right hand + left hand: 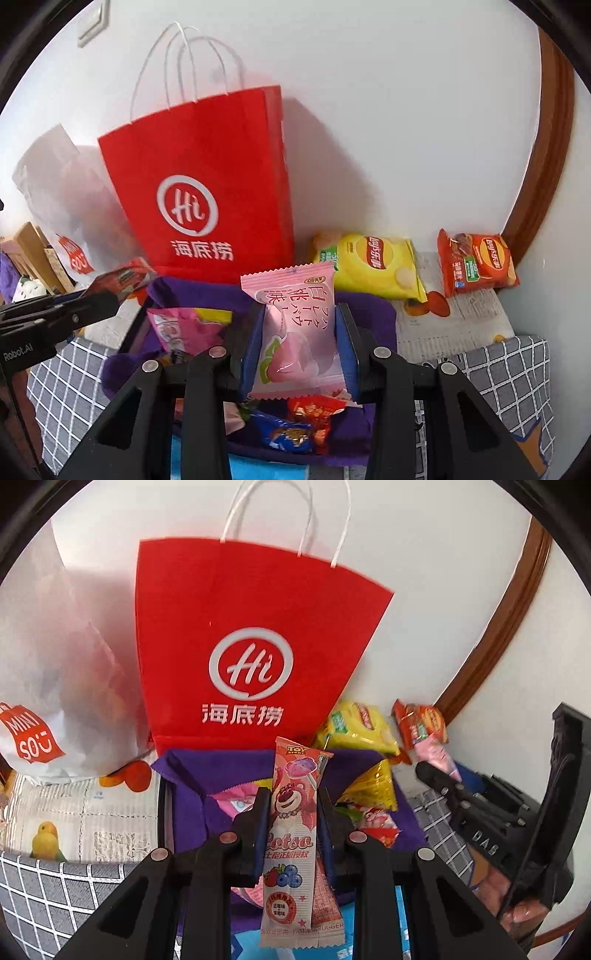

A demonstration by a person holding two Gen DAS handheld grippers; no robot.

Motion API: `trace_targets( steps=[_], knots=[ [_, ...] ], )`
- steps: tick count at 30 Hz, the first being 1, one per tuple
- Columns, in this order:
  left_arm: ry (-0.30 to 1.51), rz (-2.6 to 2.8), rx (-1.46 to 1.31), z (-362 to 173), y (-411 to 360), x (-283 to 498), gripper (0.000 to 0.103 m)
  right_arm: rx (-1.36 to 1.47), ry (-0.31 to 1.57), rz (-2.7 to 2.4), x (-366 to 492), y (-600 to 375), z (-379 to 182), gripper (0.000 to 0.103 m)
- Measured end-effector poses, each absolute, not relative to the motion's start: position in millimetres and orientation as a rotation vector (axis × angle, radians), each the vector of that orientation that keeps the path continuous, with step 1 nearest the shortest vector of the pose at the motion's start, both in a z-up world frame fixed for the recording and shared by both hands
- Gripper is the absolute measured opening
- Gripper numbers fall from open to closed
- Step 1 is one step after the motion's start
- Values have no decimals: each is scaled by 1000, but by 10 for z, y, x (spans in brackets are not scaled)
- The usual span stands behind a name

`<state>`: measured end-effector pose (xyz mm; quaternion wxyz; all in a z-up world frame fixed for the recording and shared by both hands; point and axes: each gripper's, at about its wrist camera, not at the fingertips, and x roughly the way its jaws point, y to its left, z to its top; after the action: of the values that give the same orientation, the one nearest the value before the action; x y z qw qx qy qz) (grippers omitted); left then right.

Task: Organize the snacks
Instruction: 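Carry the Lotso packet with the left tool while the right carries the pink candy to the cloth, then lower the pink candy onto the purple cloth and open the right tool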

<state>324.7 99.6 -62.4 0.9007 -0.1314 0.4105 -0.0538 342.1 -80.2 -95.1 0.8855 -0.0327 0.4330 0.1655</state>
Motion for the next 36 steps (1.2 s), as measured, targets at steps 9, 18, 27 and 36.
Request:
trace_targets(
  steps=[9, 18, 27, 36],
  knots=[
    [868, -63, -306, -723, 1223, 3327, 22, -93, 927, 334, 3583, -1046, -1039, 38],
    [903, -58, -326, -838, 1272, 3398, 22, -87, 973, 350, 3645, -1094, -1169, 38],
    [914, -77, -302, -873, 1180, 3409, 23, -133, 1013, 378, 3621, -946, -1302, 38],
    [944, -111, -303, -950, 1116, 3431, 23, -158, 1069, 415, 3615, -812, -1448, 38]
  ],
)
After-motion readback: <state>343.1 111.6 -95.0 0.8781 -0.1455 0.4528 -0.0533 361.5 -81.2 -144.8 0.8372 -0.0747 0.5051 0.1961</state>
